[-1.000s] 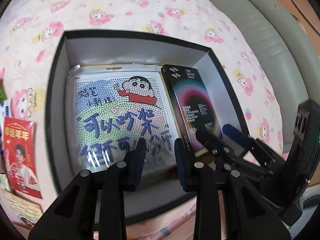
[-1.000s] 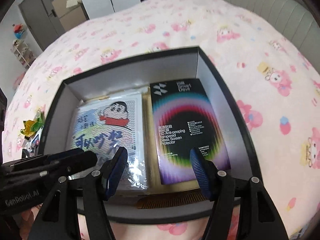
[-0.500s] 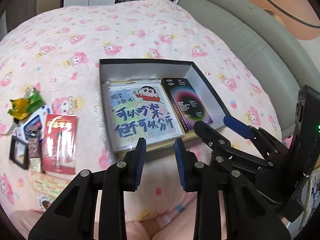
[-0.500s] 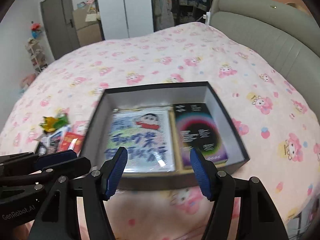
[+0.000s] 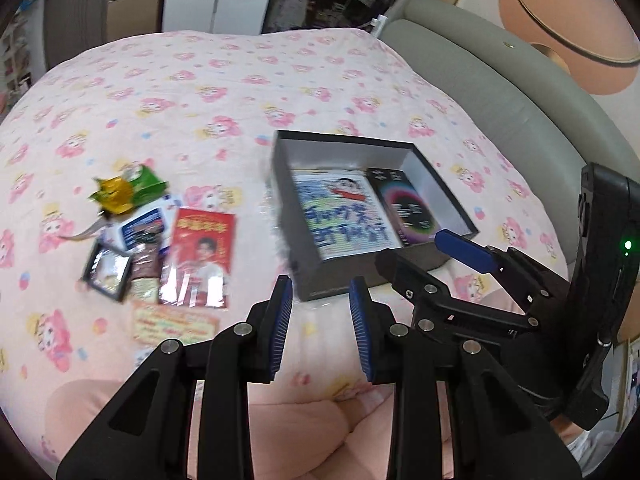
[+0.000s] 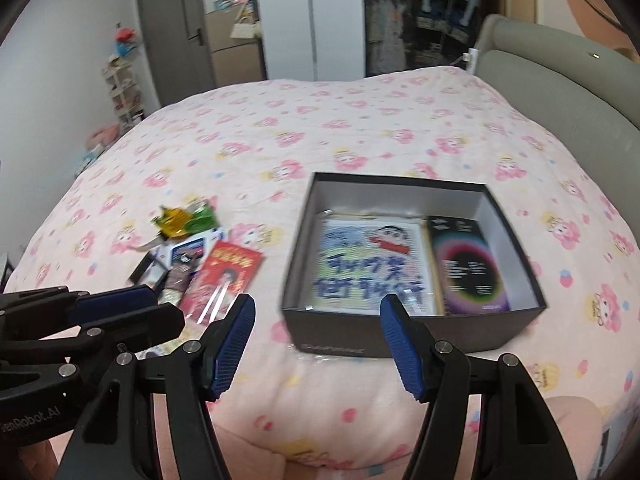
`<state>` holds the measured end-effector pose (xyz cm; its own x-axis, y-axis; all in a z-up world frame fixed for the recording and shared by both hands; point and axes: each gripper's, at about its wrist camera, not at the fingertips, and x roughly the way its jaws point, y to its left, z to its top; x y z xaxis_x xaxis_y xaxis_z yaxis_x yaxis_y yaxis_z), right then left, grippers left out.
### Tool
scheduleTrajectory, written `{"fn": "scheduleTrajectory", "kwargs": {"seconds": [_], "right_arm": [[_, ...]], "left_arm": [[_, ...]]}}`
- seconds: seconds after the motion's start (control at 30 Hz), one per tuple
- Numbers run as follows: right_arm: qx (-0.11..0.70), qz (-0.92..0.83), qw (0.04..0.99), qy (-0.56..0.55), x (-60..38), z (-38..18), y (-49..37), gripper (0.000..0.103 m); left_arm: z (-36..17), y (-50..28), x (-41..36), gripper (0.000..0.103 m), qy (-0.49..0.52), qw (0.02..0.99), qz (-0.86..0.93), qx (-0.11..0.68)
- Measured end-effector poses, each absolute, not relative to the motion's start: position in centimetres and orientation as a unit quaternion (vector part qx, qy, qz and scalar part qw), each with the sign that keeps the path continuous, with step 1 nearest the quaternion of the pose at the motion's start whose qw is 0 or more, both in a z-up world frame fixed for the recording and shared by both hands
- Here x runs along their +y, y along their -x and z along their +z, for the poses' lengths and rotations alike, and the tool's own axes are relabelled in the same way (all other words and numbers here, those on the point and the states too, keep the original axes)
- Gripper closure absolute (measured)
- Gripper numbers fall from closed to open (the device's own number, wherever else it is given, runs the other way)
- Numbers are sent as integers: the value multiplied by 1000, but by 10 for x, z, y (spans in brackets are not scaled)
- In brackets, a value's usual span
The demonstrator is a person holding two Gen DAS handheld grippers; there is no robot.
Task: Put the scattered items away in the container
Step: 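Move both grippers to the babi sticker pack on the bedspread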
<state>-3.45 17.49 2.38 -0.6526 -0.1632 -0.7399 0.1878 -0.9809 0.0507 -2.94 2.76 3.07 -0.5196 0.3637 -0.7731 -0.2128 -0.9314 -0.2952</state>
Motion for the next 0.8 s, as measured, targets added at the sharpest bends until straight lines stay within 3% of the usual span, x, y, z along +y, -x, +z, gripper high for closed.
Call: {"fn": "scheduleTrajectory", "kwargs": {"seconds": [0.37,0.8], "right_arm": [[34,-876,191,-443,96,-14,58,41],[45,-812,206,-544,63,-106,83,43]], "left_arm": [[-12,27,-53,67,486,88,855,-158],[-108,77,-105,67,569,-37,783,-247]]}}
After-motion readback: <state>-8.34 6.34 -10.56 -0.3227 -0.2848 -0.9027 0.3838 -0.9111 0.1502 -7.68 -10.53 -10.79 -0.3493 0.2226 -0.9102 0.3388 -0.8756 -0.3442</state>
